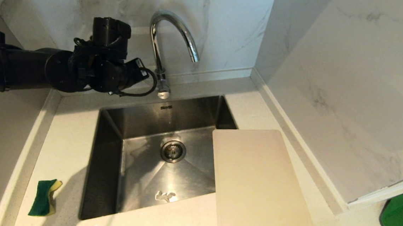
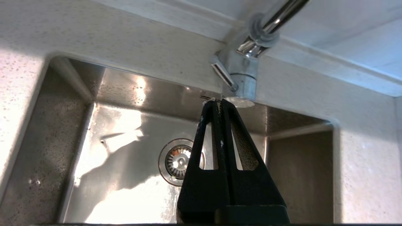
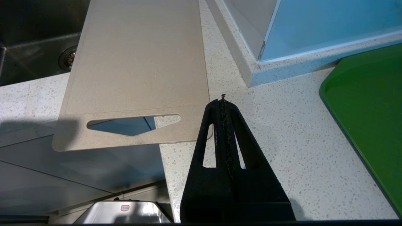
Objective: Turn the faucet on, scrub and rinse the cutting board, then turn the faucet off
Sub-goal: Turn on the tap
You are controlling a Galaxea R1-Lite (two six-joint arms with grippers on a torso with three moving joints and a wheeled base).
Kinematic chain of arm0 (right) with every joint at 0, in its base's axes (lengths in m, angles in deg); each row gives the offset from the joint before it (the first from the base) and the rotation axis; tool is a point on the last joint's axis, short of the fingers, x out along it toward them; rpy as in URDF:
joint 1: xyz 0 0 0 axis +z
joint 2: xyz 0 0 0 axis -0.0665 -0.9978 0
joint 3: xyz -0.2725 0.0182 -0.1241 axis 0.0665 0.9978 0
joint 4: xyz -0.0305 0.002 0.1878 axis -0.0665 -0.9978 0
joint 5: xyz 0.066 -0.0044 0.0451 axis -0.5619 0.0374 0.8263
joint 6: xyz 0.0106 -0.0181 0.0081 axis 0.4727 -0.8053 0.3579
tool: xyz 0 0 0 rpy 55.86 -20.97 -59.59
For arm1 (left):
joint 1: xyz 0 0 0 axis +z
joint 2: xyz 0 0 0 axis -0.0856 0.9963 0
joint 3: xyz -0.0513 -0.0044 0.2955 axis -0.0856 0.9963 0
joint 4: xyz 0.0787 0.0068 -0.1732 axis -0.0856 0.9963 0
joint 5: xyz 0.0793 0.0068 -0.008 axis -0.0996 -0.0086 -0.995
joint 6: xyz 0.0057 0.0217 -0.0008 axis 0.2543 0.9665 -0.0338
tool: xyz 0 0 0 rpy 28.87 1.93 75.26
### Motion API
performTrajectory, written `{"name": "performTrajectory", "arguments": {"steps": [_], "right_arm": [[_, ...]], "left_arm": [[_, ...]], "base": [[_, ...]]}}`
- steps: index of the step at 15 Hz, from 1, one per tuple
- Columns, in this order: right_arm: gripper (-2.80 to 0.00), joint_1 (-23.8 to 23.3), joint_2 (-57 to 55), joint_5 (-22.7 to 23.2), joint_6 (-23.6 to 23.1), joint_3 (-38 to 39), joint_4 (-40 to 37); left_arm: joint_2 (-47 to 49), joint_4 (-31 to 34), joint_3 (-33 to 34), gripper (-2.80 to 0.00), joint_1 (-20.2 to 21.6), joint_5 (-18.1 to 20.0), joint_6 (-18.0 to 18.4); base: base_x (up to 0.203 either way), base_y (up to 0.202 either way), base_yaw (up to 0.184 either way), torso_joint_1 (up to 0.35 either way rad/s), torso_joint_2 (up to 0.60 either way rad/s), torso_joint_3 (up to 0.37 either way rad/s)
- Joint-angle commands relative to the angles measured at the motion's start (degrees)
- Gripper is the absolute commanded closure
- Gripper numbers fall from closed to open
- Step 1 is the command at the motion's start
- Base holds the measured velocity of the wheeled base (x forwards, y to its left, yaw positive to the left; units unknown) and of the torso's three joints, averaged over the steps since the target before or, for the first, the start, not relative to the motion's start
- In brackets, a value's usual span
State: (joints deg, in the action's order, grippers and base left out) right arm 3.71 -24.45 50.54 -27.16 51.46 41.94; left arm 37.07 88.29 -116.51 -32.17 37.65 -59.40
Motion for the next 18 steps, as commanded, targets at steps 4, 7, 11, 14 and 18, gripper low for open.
{"name": "performTrajectory", "arguments": {"steps": [4, 7, 11, 14, 18], "right_arm": [[0.0, 0.0, 0.0, 0.0, 0.0, 0.0, 0.0], [0.0, 0.0, 0.0, 0.0, 0.0, 0.0, 0.0], [0.0, 0.0, 0.0, 0.0, 0.0, 0.0, 0.0], [0.0, 0.0, 0.0, 0.0, 0.0, 0.0, 0.0], [0.0, 0.0, 0.0, 0.0, 0.0, 0.0, 0.0]], "left_arm": [[4.1, 0.0, -3.2, -2.8, -0.1, -3.1, -1.3], [5.1, -1.1, -3.2, -2.8, -0.1, -3.4, -1.5], [7.2, -6.3, -3.6, -2.8, -0.2, -5.0, -3.1], [10.5, -11.7, -4.1, -2.8, -0.7, -12.0, -3.4], [14.6, -16.4, -4.6, -2.8, -0.9, -18.1, -3.3]], "base": [[0.0, 0.0, 0.0, 0.0, 0.0, 0.0], [0.0, 0.0, 0.0, 0.0, 0.0, 0.0], [0.0, 0.0, 0.0, 0.0, 0.0, 0.0], [0.0, 0.0, 0.0, 0.0, 0.0, 0.0], [0.0, 0.0, 0.0, 0.0, 0.0, 0.0]]}}
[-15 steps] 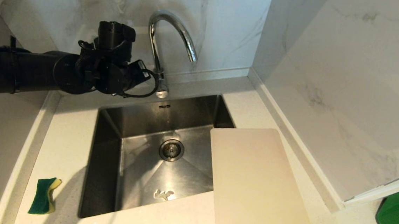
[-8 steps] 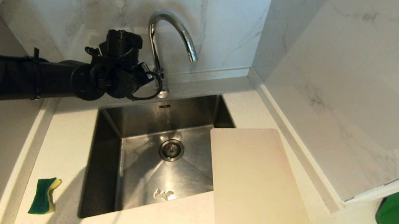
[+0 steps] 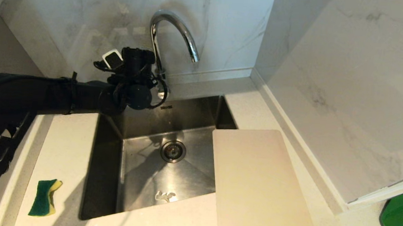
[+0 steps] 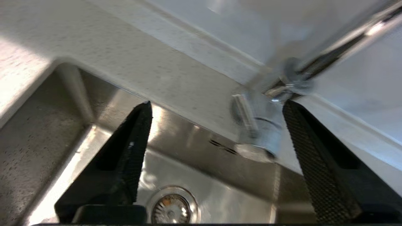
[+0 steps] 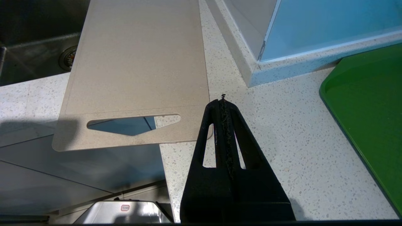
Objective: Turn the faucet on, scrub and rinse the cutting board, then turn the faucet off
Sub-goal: Turn on the tap
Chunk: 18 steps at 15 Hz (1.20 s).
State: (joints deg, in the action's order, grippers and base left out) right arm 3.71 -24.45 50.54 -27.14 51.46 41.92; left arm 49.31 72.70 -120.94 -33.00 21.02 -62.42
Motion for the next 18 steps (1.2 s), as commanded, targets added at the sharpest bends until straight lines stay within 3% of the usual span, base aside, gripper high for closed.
{"name": "performTrajectory", "arguments": {"steps": [1, 6, 10, 11, 18], "right_arm": [[0.0, 0.0, 0.0, 0.0, 0.0, 0.0, 0.0], [0.0, 0.0, 0.0, 0.0, 0.0, 0.0, 0.0], [0.0, 0.0, 0.0, 0.0, 0.0, 0.0, 0.0], [0.0, 0.0, 0.0, 0.0, 0.0, 0.0, 0.0], [0.0, 0.0, 0.0, 0.0, 0.0, 0.0, 0.0]], "left_arm": [[3.1, -2.2, -0.3, -2.8, -0.1, -2.0, -0.2], [5.6, -10.4, -0.6, -2.8, -0.1, -3.3, 3.4], [9.4, -24.1, -1.0, -2.8, 0.0, -6.9, 14.3], [9.7, -25.1, -1.0, -2.8, 0.2, -7.1, 15.2], [12.2, -25.6, -1.0, -2.8, 1.3, -5.5, 14.6]], "base": [[0.0, 0.0, 0.0, 0.0, 0.0, 0.0], [0.0, 0.0, 0.0, 0.0, 0.0, 0.0], [0.0, 0.0, 0.0, 0.0, 0.0, 0.0], [0.0, 0.0, 0.0, 0.0, 0.0, 0.0], [0.0, 0.0, 0.0, 0.0, 0.0, 0.0]]}}
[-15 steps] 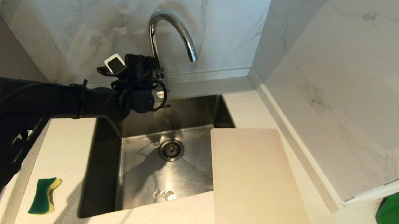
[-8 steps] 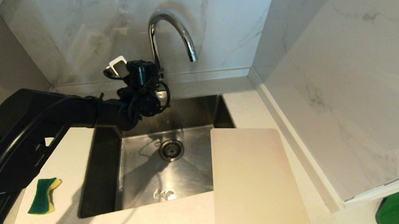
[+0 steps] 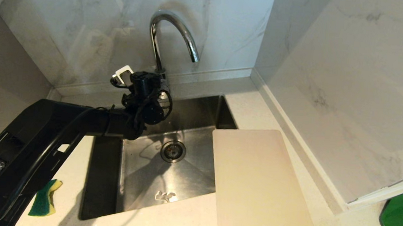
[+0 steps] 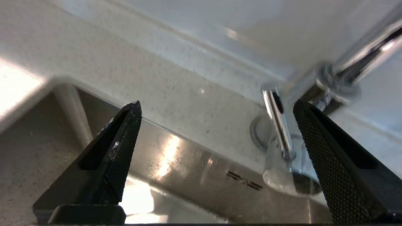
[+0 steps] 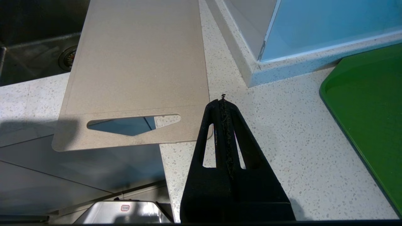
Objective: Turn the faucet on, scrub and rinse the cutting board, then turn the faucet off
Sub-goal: Turn on the tap
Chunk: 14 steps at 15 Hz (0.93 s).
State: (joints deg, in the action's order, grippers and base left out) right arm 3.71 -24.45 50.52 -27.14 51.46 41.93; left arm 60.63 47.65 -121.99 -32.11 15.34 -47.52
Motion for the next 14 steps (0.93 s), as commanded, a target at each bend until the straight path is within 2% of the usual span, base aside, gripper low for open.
{"name": "performTrajectory", "arguments": {"steps": [1, 6, 9, 12, 14], "right_arm": [[0.0, 0.0, 0.0, 0.0, 0.0, 0.0, 0.0], [0.0, 0.0, 0.0, 0.0, 0.0, 0.0, 0.0], [0.0, 0.0, 0.0, 0.0, 0.0, 0.0, 0.0], [0.0, 0.0, 0.0, 0.0, 0.0, 0.0, 0.0], [0.0, 0.0, 0.0, 0.0, 0.0, 0.0, 0.0]], "left_arm": [[1.4, -0.8, -0.5, -2.8, 0.7, 0.6, -0.3], [2.2, -1.0, -0.7, -2.8, 1.6, 0.9, -0.6], [2.0, -1.3, -0.7, -2.8, 1.6, 2.1, -2.4], [1.8, -0.3, -0.7, -2.8, 1.6, 2.1, -5.9], [1.3, 1.2, -0.7, -2.8, 1.6, 2.5, -9.4]], "base": [[0.0, 0.0, 0.0, 0.0, 0.0, 0.0], [0.0, 0.0, 0.0, 0.0, 0.0, 0.0], [0.0, 0.0, 0.0, 0.0, 0.0, 0.0], [0.0, 0.0, 0.0, 0.0, 0.0, 0.0], [0.0, 0.0, 0.0, 0.0, 0.0, 0.0]]}}
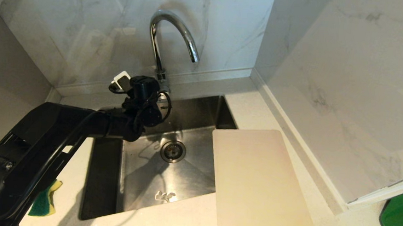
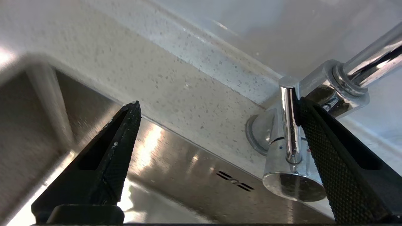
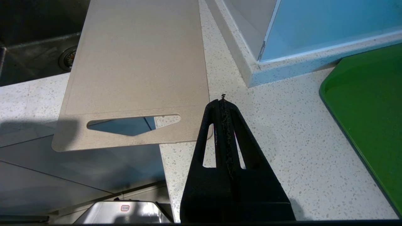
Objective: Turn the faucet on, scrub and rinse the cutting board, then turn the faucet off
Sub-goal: Turn on the tap
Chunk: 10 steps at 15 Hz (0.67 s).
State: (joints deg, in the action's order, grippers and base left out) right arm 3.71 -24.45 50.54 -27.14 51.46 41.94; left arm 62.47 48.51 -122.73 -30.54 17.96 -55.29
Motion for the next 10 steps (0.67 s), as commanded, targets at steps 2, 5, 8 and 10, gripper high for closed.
{"name": "performTrajectory", "arguments": {"steps": [2, 5, 8, 10], "right_arm": [[0.0, 0.0, 0.0, 0.0, 0.0, 0.0, 0.0], [0.0, 0.0, 0.0, 0.0, 0.0, 0.0, 0.0], [0.0, 0.0, 0.0, 0.0, 0.0, 0.0, 0.0], [0.0, 0.0, 0.0, 0.0, 0.0, 0.1, 0.0]], "left_arm": [[-1.3, 1.8, 0.0, -2.8, 0.0, 0.7, -3.9], [-2.0, 1.8, 0.0, -2.8, 0.0, 2.3, -5.6], [-2.6, 1.7, 0.0, -2.8, -0.1, 2.2, -6.6], [-3.2, 1.9, 0.0, -2.8, 0.0, 2.0, -6.6]], "base": [[0.0, 0.0, 0.0, 0.0, 0.0, 0.0], [0.0, 0.0, 0.0, 0.0, 0.0, 0.0], [0.0, 0.0, 0.0, 0.0, 0.0, 0.0], [0.0, 0.0, 0.0, 0.0, 0.0, 0.0]]}}
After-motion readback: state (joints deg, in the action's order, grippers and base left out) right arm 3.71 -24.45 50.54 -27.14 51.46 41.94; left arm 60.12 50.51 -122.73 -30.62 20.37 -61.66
